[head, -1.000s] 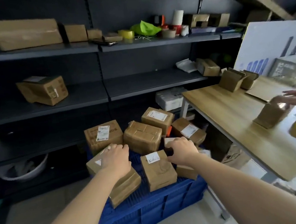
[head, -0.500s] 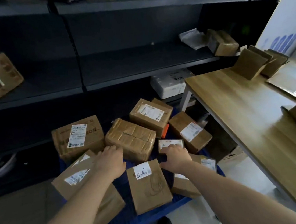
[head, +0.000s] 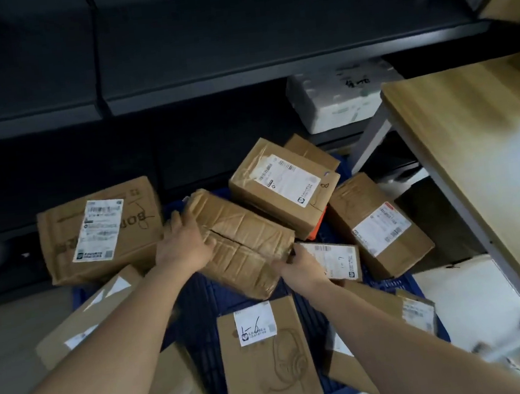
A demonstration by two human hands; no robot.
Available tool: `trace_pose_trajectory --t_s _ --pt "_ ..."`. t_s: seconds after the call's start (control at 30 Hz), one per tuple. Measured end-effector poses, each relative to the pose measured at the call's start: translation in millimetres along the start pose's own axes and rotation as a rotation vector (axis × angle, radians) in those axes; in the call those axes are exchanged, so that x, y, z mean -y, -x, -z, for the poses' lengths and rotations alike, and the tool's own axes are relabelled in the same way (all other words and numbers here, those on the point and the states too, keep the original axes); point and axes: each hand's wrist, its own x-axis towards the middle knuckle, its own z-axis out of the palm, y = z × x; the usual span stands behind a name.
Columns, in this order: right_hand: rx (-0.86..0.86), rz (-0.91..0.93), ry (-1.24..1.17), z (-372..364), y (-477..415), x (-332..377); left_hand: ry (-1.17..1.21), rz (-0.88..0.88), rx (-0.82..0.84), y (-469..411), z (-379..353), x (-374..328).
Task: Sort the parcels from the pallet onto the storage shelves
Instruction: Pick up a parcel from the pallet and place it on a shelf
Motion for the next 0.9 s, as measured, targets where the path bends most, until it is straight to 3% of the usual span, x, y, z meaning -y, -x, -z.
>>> trace_pose_trajectory --t_s 0.27,0.5,0.57,0.7,0.9 --pt "-0.184 -0.156 -0.455 -29 -8 -5 0.209 0.143 -0.071 -11 -9 24" --pt "-0.385 -0.281 -0.608 -31 37 -4 0.931 0.192 -0.294 67 10 16" --pt "-0.424 -0.266 -0.634 -29 49 -4 1.078 0.205 -0.325 82 14 19" --pt "-0.444 -0.179 -0.620 -29 65 -6 1.151 0.194 -0.384 92 12 35" --pt "-0.405 -0.075 -0.672 -36 89 -9 1.371 0.249 -0.355 108 19 53"
